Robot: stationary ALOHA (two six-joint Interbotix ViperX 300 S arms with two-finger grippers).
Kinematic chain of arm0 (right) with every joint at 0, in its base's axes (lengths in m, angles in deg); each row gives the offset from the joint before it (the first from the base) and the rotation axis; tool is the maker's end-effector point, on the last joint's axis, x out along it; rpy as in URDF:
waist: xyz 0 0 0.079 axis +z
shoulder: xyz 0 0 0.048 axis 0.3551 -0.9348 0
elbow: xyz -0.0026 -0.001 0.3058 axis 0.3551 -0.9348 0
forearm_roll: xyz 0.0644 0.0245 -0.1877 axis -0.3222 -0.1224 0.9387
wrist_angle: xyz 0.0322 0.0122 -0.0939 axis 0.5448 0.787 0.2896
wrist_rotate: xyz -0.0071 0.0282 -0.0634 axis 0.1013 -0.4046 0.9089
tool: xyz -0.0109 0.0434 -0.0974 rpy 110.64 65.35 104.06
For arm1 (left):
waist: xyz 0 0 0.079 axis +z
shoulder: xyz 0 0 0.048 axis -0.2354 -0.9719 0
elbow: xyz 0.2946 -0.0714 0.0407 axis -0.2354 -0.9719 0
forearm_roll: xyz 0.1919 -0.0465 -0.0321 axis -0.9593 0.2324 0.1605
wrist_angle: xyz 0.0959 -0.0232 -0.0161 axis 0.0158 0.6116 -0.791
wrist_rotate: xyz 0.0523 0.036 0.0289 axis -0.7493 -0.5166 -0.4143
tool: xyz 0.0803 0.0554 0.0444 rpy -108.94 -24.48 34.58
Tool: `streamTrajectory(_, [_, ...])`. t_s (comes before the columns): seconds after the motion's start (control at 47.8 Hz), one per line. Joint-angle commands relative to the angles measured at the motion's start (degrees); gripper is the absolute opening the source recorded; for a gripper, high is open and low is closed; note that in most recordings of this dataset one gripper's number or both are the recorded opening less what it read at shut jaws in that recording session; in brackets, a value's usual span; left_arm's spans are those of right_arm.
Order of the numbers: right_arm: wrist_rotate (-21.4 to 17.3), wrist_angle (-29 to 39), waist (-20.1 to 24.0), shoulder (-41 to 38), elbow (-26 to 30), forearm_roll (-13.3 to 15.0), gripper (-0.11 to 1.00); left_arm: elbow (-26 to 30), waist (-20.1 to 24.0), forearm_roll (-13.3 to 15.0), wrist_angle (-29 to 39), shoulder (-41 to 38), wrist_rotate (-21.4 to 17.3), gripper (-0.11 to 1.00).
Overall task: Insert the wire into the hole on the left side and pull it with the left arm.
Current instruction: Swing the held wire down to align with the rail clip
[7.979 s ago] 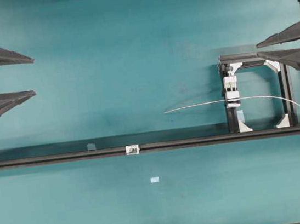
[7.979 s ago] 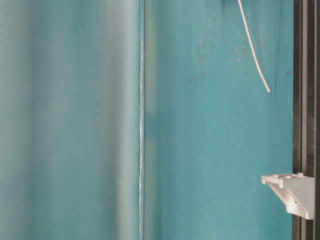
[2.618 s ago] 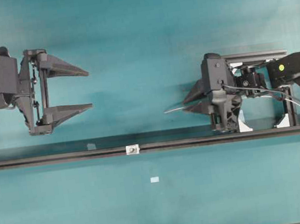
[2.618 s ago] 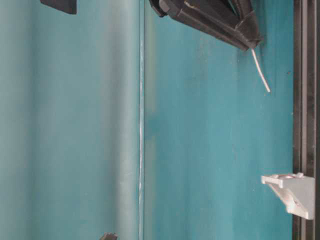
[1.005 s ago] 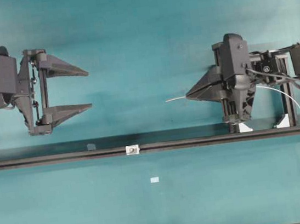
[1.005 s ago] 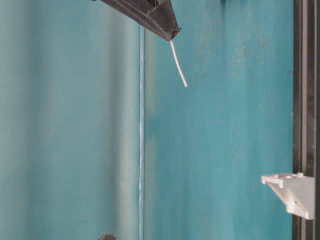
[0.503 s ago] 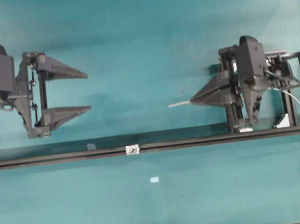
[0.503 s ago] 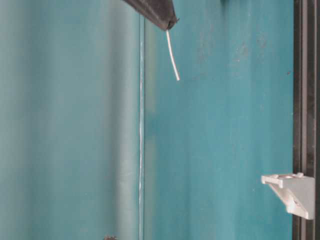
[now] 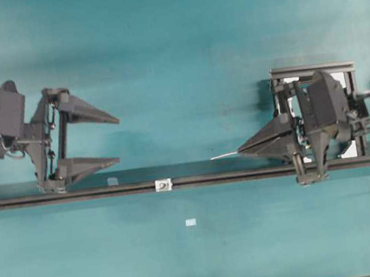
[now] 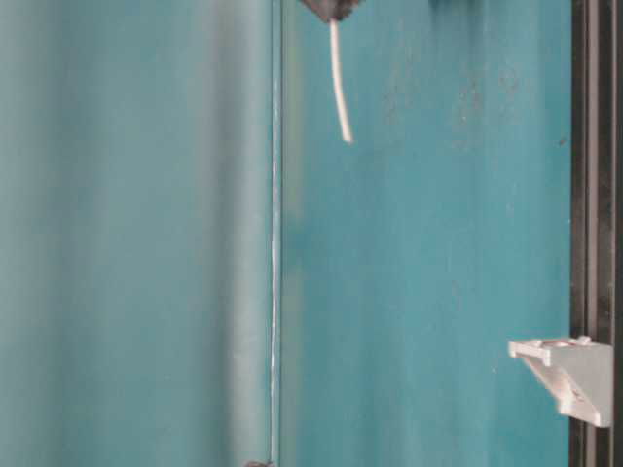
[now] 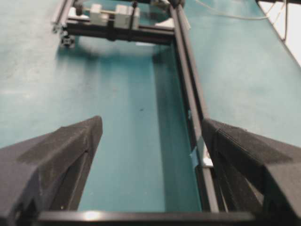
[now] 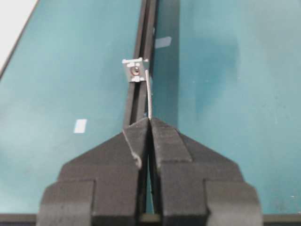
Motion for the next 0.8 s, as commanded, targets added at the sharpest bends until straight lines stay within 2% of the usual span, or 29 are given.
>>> streamTrajectory(0.0, [2.5,-2.9,1.9,-1.7,1.2,-4.0,-0.02,0.7,-1.1,0.2,-4.0,-2.2,0.4,0.77])
streamTrajectory(0.126, [6.1,-5.5,5.0,-4.5,2.4,-10.5,-0.02,1.0,-1.7,0.2,-6.6,-5.2,1.5,0.77])
streamTrajectory(0.251, [7.6,-7.4,7.3,-6.5,3.5,-14.0,-0.02,1.1,-2.4,0.2,-7.6,-7.2,1.6,0.77])
streamTrajectory(0.482, [7.8,-11.4,9.8,-10.5,5.4,-15.9,-0.02,1.1,-4.2,0.2,-8.1,-9.2,1.6,0.77])
streamTrajectory(0.775, [7.8,-11.9,10.3,-14.6,7.9,-17.2,-0.02,1.7,-6.1,0.2,-8.8,-12.8,1.6,0.77])
